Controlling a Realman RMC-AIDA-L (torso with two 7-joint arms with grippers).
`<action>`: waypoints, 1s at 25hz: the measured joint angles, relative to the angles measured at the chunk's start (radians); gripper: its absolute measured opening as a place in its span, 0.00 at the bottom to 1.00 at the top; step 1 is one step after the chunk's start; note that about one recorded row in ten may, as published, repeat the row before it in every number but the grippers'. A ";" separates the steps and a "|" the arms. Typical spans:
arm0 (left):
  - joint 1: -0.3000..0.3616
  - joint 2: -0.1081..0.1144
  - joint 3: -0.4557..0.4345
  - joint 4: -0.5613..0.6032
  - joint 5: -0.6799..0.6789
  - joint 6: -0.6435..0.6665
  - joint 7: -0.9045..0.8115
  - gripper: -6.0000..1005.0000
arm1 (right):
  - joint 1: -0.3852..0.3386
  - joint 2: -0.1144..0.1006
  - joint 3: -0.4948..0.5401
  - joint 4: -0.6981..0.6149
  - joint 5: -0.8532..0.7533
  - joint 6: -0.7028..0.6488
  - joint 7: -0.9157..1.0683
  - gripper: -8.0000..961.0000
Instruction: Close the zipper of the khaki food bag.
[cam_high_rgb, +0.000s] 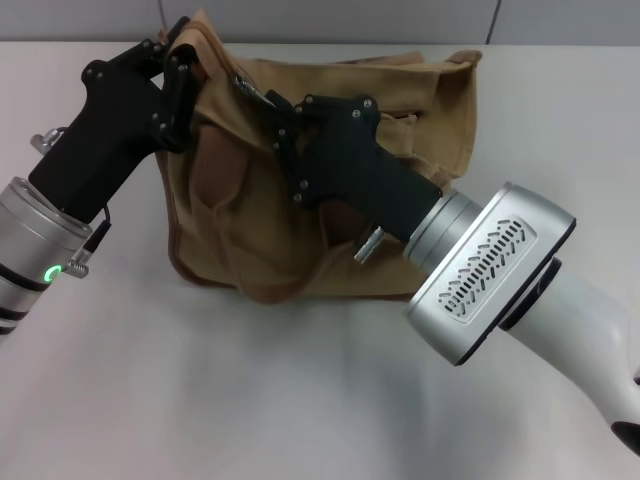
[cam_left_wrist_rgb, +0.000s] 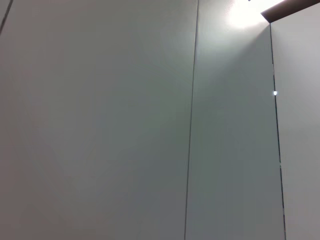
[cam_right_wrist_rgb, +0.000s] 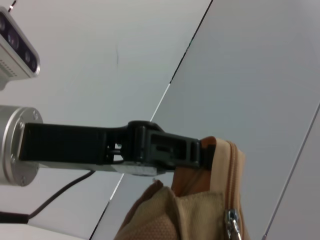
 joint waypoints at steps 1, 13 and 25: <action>0.001 0.000 -0.002 0.002 0.000 0.000 -0.001 0.03 | -0.001 0.000 0.000 0.000 0.000 0.000 0.000 0.08; -0.001 0.001 -0.005 0.003 0.000 -0.001 -0.001 0.03 | -0.006 0.000 0.001 -0.003 -0.002 0.001 0.000 0.02; -0.005 0.000 -0.005 0.001 0.003 0.000 -0.001 0.03 | 0.009 0.000 0.007 -0.004 -0.050 -0.009 0.000 0.01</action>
